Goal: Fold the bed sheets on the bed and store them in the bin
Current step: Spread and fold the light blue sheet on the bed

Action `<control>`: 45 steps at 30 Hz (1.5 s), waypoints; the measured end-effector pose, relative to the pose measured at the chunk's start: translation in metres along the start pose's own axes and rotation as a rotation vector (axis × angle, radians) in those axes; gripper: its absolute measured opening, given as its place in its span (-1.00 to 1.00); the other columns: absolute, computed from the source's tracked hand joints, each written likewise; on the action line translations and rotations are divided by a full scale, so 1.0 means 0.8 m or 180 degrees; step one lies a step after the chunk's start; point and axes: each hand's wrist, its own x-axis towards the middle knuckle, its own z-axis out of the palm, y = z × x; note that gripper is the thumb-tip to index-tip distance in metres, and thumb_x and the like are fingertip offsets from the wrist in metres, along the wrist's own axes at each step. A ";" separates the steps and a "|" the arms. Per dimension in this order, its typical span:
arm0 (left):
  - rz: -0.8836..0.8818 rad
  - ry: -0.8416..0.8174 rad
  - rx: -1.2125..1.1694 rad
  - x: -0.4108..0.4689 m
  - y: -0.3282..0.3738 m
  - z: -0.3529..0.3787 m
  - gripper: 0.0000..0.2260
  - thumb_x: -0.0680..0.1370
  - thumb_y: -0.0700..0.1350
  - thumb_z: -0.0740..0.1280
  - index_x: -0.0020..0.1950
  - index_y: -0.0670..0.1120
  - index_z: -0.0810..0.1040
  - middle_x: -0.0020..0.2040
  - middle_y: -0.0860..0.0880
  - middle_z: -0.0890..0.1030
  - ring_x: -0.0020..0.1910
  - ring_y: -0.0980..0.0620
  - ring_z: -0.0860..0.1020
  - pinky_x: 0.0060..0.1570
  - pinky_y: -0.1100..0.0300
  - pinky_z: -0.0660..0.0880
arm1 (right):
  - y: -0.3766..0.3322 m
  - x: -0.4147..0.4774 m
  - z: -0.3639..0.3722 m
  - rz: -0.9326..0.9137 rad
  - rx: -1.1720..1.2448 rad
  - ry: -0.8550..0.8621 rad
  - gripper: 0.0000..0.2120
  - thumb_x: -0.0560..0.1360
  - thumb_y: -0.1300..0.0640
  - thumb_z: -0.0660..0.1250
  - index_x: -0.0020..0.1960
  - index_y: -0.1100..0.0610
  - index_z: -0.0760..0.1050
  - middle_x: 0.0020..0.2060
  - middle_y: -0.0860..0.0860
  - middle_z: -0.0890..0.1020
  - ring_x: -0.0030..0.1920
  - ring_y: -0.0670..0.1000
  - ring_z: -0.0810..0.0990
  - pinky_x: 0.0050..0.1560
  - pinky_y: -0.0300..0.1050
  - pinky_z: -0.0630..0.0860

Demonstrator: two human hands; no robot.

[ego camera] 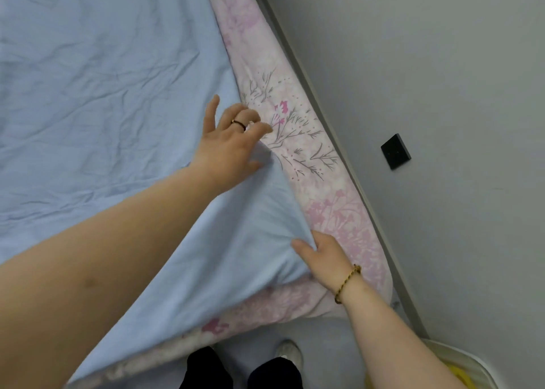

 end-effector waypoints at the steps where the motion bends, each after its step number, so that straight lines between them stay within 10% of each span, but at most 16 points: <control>1: -0.0376 -0.0365 -0.0074 -0.009 -0.002 0.007 -0.45 0.46 0.04 0.37 0.42 -0.02 0.32 0.43 -0.10 0.29 0.48 -0.08 0.14 0.41 -0.06 -0.29 | 0.003 0.005 -0.004 0.0064 0.0101 0.0199 -0.83 0.56 0.24 0.20 0.01 0.27 0.54 -0.14 0.05 0.55 -0.10 -0.03 0.50 -0.15 -0.22 0.42; 7: -0.1872 -0.1540 -0.0771 -0.131 -0.057 0.057 -0.39 0.56 0.12 0.18 0.52 0.05 -0.04 0.55 -0.03 -0.04 0.52 0.01 0.02 0.45 0.09 -0.14 | -0.015 0.027 -0.007 0.0471 0.0540 -0.0028 -0.91 0.51 0.24 0.28 -0.04 0.07 0.45 -0.14 -0.05 0.57 -0.16 -0.12 0.57 -0.17 -0.38 0.51; 19: -0.2924 -0.1513 -0.0202 -0.270 -0.257 0.028 -0.40 0.55 -0.11 0.23 0.52 0.00 0.03 0.55 -0.05 0.00 0.52 -0.02 0.04 0.44 0.09 -0.01 | -0.156 0.137 0.056 -0.0071 -0.0448 0.0970 -0.55 0.52 0.13 0.28 0.36 0.21 0.30 0.28 0.14 0.44 0.18 0.11 0.44 0.10 -0.18 0.31; 29: -0.2442 -0.2047 0.0064 -0.269 -0.338 0.021 -0.60 0.49 0.06 0.31 0.26 -0.03 0.30 0.30 -0.05 0.45 0.33 -0.01 0.35 0.35 0.17 0.08 | -0.184 0.137 0.080 -0.0063 -0.1017 0.1189 -0.94 0.52 0.26 0.24 -0.07 0.25 0.46 -0.16 0.14 0.49 -0.05 0.10 0.41 -0.02 -0.06 0.39; 32: -0.2390 -0.2052 -0.0013 -0.277 -0.331 0.009 -0.82 0.54 -0.03 0.23 0.11 0.01 0.31 0.19 -0.07 0.54 0.21 -0.08 0.44 -0.13 0.19 0.17 | -0.186 0.117 0.076 -0.0145 -0.0947 0.1290 -0.90 0.52 0.26 0.24 -0.13 0.29 0.46 -0.23 0.13 0.47 -0.11 0.07 0.38 -0.16 -0.15 0.30; 38: -0.2774 -0.1390 -0.0879 -0.344 -0.292 -0.038 -0.75 0.56 -0.03 0.26 -0.31 0.09 0.32 -0.08 -0.06 0.58 0.03 -0.07 0.53 -0.23 0.20 0.25 | -0.200 0.027 0.051 -0.0193 -0.0495 0.1295 -0.95 0.52 0.33 0.22 -0.04 0.23 0.44 -0.23 0.06 0.49 -0.09 0.05 0.42 -0.06 -0.15 0.30; 45: -0.2958 -0.1096 -0.1630 -0.429 -0.238 -0.132 -0.87 0.42 -0.04 0.44 -0.23 -0.09 0.64 -0.35 0.01 0.60 -0.24 -0.01 0.56 -0.30 0.20 0.33 | -0.158 -0.090 0.001 -0.0042 -0.0848 0.0665 -0.75 0.50 0.39 0.23 -0.27 0.13 0.47 -0.28 0.11 0.52 -0.14 0.11 0.44 -0.25 -0.18 0.38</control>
